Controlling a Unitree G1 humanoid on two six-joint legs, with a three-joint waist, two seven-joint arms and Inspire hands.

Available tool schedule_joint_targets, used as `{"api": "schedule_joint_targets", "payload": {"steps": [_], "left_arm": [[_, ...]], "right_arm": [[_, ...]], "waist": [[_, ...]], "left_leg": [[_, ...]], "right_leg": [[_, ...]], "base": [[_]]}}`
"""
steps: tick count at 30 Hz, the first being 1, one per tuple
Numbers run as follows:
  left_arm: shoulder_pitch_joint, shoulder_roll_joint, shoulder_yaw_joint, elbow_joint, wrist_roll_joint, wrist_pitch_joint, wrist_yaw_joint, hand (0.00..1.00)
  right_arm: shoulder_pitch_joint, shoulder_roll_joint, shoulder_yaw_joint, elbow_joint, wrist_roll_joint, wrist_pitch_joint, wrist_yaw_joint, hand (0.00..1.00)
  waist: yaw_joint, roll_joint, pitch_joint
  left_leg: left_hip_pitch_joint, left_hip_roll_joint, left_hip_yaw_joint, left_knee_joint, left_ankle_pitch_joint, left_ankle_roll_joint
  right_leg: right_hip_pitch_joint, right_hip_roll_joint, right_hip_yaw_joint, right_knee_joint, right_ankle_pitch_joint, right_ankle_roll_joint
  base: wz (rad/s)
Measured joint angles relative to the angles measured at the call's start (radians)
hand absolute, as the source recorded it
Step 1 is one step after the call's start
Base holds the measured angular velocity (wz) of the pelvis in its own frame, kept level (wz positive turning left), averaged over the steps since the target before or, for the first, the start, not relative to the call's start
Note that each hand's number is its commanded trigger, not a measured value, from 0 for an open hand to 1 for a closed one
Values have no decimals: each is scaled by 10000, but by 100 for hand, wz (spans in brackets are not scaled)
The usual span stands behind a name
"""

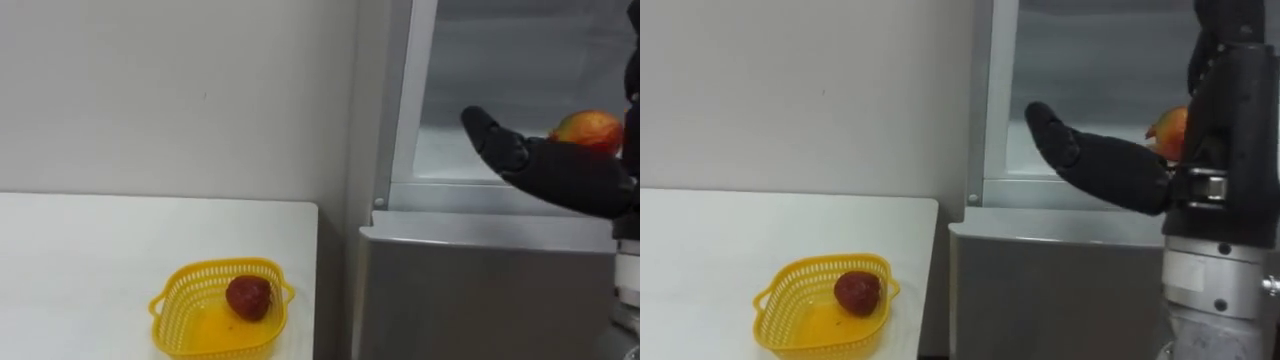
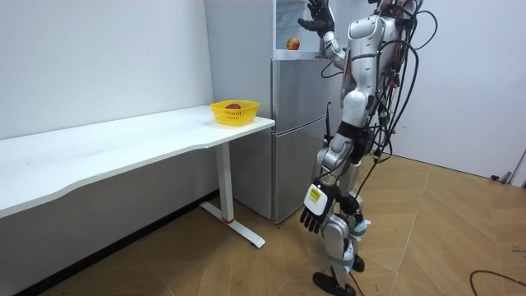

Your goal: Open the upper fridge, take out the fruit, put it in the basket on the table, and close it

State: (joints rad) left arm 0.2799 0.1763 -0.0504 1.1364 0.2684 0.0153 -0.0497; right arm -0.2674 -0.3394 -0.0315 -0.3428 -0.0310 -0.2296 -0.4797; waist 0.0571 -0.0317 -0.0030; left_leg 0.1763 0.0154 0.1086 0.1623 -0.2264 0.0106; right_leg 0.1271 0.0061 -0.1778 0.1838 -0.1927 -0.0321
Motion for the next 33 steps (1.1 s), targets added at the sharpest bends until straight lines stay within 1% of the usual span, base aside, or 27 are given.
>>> {"api": "schedule_joint_targets", "payload": {"steps": [2,6,8,11,13,17,22,25,27,28,30,32,33], "left_arm": [[9,3,41,-18,-2,-4,-17,0],[118,13,296,4,-29,4,-30,0],[195,12,298,2,-29,6,-45,0],[235,11,425,0,-28,6,-73,0],[230,15,485,0,-22,3,-102,0],[219,50,680,-6,-21,-1,-253,0],[223,93,696,-36,-14,0,-315,0],[222,104,725,-96,48,1,-311,0],[248,109,855,-205,77,6,-313,0],[259,118,865,-235,79,11,-318,0],[279,197,891,-364,77,35,-416,0],[236,269,964,-398,82,58,-500,0],[229,279,1101,-410,92,87,-514,0]], "right_arm": [[1,-14,-160,325,296,27,-29,0],[1,-12,-559,1078,309,183,-133,0],[0,-13,-680,1255,300,240,-159,0],[-2,-18,-811,1592,297,299,-359,0],[-9,-23,-811,1641,291,306,-412,0],[-110,-183,-845,1719,342,313,-484,0],[-282,-422,-1007,2132,416,348,-540,0],[-448,-783,-1064,2843,971,355,-527,0],[-615,-1041,-1084,3621,1030,506,-504,0],[-655,-1089,-1085,3767,1038,565,-487,0],[-673,-1277,-1085,4191,1171,590,-333,0],[-726,-1387,-1085,4537,1323,606,-230,0],[-870,-1401,-1082,4812,1392,706,-163,0]], "waist": [[3,-16,8],[20,-124,78],[22,-157,90],[35,-227,73],[49,-231,68],[37,-245,52],[44,-249,49],[58,-296,39],[74,-387,40],[76,-409,41],[101,-507,38],[118,-598,30],[188,-636,43]], "left_leg": [[28,4,5,2,0,0],[37,6,4,7,0,0],[25,5,4,8,0,0],[5,4,4,11,0,0],[-5,3,3,11,0,0],[-79,-1,-10,40,0,0],[-92,1,-22,41,1,0],[-87,1,-43,41,1,0],[-90,2,-63,42,2,-1],[-97,2,-89,42,2,-1],[-97,1,-190,42,2,-2],[-99,-3,-257,48,2,-2],[-94,-2,-259,55,3,-2]], "right_leg": [[-1,3,15,-5,0,0],[-4,-3,-16,-3,0,0],[-13,-13,-26,-3,0,0],[-29,-16,-39,-1,0,0],[-47,-17,-37,-1,0,0],[-96,-19,-52,1,0,0],[-105,-29,-93,14,0,-1],[-88,-47,-164,16,1,-1],[-97,-45,-173,48,1,-2],[-96,-46,-190,48,1,-3],[-68,-47,-226,41,1,-3],[-51,-46,-268,29,1,-3],[-42,-42,-260,28,2,-5]], "base": [[0],[0],[0],[0],[0],[0],[0],[2],[0],[4],[6],[7],[0]]}}
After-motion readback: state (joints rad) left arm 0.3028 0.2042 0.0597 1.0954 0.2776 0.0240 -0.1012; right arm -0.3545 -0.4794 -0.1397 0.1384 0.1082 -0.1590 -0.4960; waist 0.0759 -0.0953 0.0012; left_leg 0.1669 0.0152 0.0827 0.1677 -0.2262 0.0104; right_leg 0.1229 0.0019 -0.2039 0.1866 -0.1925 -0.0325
